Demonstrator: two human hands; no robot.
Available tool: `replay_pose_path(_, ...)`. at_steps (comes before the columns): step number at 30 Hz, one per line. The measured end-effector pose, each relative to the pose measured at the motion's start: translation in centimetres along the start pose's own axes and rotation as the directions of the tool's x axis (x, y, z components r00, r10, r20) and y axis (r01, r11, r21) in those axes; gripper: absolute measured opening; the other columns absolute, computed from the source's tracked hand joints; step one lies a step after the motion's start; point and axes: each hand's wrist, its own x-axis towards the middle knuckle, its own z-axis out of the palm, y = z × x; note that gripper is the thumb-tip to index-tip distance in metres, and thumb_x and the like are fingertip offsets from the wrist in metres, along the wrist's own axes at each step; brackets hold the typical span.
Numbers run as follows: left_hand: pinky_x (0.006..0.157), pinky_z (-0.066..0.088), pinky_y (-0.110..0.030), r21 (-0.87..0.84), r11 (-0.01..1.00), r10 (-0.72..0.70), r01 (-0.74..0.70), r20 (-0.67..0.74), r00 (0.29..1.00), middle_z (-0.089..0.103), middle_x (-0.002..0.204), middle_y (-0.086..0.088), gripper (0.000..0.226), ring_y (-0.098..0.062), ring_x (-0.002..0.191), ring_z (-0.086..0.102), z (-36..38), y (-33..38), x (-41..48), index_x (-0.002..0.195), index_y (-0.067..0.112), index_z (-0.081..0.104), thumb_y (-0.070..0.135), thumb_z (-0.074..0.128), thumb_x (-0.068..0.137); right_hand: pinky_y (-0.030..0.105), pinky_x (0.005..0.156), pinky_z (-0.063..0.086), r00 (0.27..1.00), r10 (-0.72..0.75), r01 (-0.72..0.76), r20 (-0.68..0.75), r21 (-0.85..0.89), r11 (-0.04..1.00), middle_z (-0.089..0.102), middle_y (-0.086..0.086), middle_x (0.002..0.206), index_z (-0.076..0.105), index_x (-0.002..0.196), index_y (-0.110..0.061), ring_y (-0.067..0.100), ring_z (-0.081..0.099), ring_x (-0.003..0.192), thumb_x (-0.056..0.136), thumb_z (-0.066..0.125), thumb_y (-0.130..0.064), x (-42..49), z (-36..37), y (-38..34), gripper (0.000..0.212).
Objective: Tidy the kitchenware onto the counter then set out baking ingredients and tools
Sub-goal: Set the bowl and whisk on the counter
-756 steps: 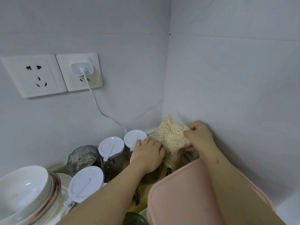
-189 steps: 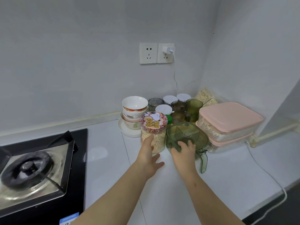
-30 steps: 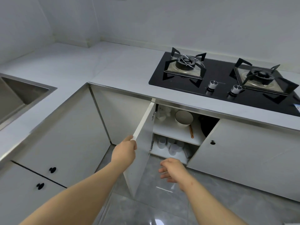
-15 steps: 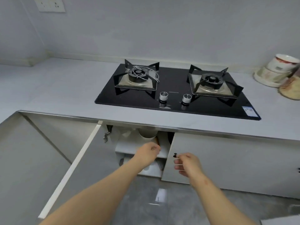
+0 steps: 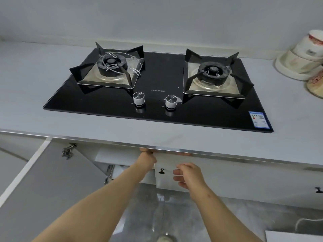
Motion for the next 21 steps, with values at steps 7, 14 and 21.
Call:
replay_pose_path(7,0.075,0.041,-0.027,0.289,0.942,0.153,-0.171,0.085,0.985,0.055,0.102,-0.003,0.031,-0.023,0.092,0.051,-0.6,-2.7,-1.7,0.115,0.022,0.045,0.003,0.037,0.092,0.028,0.069,0.044,0.999,-0.010,0.010,-0.037,-0.015,1.000,0.059,0.004,0.086,0.052,0.095,-0.013,0.020,0.058,0.078,0.094,0.044,-0.016,-0.8,0.1,1.3,0.009)
replay_pose_path(14,0.070,0.035,-0.023,0.465,0.812,0.227,-0.354,0.307,0.924,0.050,0.098,-0.001,0.016,-0.016,0.088,0.045,-1.1,-7.0,-7.3,0.101,0.013,0.039,0.000,0.033,0.094,0.037,0.082,0.048,0.989,0.049,-0.027,-0.142,0.153,0.988,0.050,0.005,0.101,0.030,0.121,-0.014,0.018,0.049,0.086,0.089,0.060,-0.032,-6.0,4.0,4.0,0.047)
replay_pose_path(21,0.059,0.044,-0.003,0.277,0.915,0.094,-0.293,0.559,0.824,0.053,0.089,0.007,0.030,0.005,0.073,0.052,-1.1,-10.1,-14.4,0.114,0.006,0.051,-0.008,0.032,0.095,0.043,0.086,0.052,0.947,0.055,-0.033,-0.318,0.076,0.997,0.052,0.015,0.105,0.031,0.129,-0.001,0.030,0.055,0.092,0.088,0.051,-0.013,-9.8,3.7,8.5,0.047)
